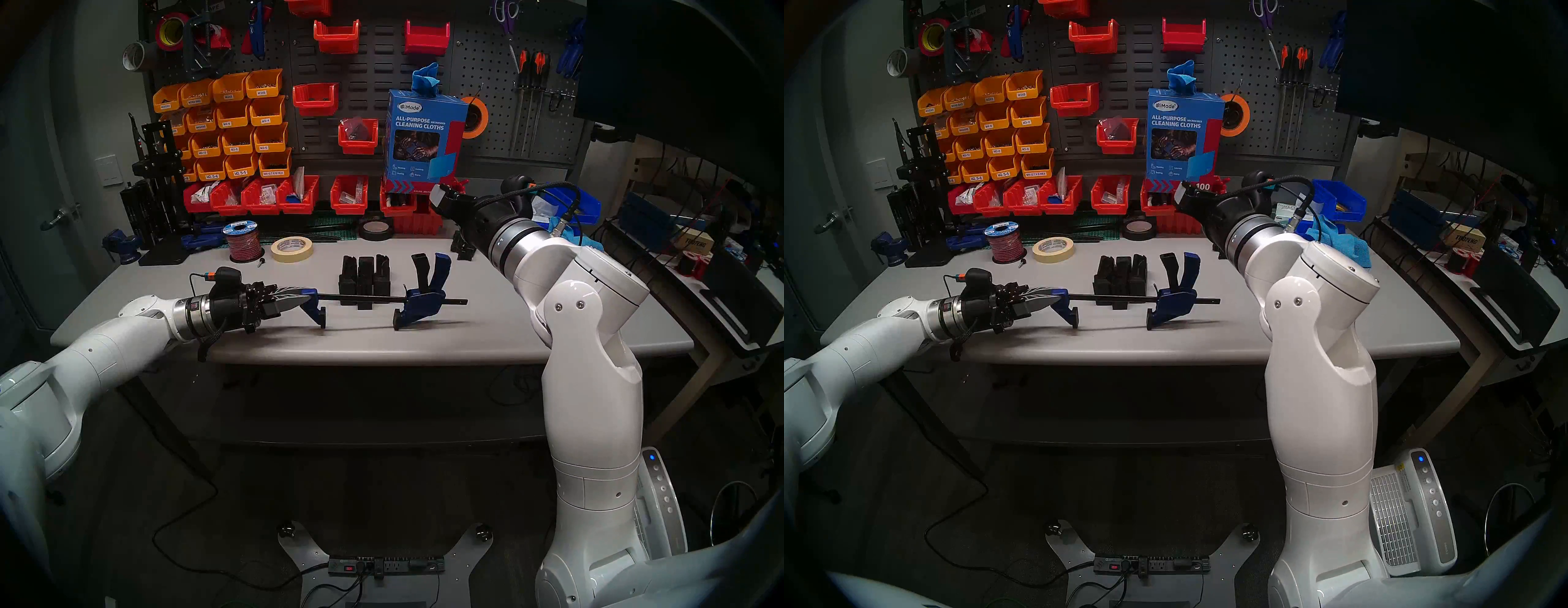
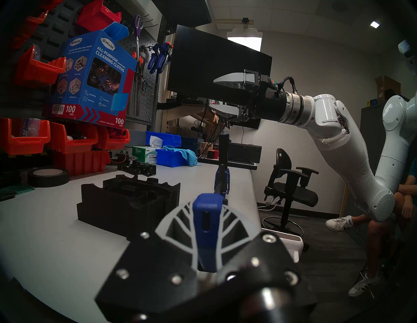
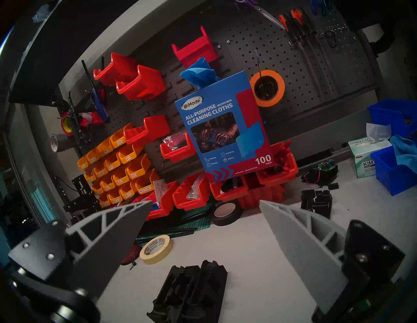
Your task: Clamp the two 3D printed pieces together with the clamp
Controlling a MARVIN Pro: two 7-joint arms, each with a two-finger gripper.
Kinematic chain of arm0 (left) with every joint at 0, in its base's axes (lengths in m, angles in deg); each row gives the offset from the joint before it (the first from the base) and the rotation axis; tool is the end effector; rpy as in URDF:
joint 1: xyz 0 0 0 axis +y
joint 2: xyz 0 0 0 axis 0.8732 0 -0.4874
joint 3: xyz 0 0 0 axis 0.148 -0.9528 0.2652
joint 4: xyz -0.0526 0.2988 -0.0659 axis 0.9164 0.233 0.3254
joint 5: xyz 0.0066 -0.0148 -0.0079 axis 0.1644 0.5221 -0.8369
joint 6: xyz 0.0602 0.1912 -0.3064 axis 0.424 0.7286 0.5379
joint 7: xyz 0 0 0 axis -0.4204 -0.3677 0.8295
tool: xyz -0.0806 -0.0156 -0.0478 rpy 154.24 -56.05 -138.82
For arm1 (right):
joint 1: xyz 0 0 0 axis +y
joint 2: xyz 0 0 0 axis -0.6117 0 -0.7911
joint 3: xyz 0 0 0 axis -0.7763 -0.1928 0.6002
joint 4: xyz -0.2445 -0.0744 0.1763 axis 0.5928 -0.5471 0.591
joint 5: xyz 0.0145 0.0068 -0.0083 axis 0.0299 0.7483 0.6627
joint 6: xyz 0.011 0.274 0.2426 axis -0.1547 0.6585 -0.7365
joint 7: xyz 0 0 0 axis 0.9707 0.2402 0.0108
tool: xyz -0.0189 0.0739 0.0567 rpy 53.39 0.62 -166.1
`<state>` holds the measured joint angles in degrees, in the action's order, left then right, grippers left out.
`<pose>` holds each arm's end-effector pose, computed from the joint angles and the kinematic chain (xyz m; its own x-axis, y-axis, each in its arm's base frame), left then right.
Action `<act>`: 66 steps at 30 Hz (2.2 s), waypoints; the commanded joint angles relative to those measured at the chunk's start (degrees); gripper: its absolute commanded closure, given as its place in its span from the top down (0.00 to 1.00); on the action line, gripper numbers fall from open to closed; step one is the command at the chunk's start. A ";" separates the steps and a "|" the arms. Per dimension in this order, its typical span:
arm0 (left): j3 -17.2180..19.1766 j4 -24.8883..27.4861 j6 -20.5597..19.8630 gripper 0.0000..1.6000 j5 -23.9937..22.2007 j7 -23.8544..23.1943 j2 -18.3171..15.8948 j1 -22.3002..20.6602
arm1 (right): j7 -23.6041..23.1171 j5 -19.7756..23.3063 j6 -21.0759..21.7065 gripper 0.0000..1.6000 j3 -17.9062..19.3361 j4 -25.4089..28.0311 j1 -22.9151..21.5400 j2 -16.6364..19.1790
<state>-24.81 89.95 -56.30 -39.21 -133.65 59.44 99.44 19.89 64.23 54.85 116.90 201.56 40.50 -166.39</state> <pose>0.5342 0.1893 -0.2575 0.0643 0.1101 0.9918 -0.9665 -0.2407 0.0894 0.4336 0.0644 -0.0439 0.0798 -0.3745 0.9238 0.3013 -0.8743 -0.3804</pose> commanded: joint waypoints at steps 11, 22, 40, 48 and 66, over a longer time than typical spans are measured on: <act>0.07 -0.17 -0.01 0.00 -0.95 0.03 -0.01 -1.11 | -1.52 -3.73 -1.65 1.00 -4.26 4.45 4.95 3.36; -0.07 -0.17 0.02 0.00 -1.06 0.03 -0.02 -1.17 | -0.50 -4.72 -1.78 1.00 -6.73 6.18 7.04 3.07; -0.32 -0.18 0.08 0.00 -1.23 0.03 -0.05 -1.27 | -3.26 -8.53 -3.16 1.00 -10.15 6.15 8.04 8.63; -0.38 -0.18 0.10 0.00 -1.27 0.03 -0.06 -1.29 | -4.05 -11.83 -5.80 1.00 -11.54 5.82 8.09 11.26; -0.47 -0.18 0.13 0.00 -1.33 0.03 -0.07 -1.33 | 1.47 -20.48 -14.05 1.00 -15.59 1.96 7.33 9.76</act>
<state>-25.51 89.91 -56.14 -39.71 -133.65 59.37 99.16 18.66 46.70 43.09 102.68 203.41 48.42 -155.39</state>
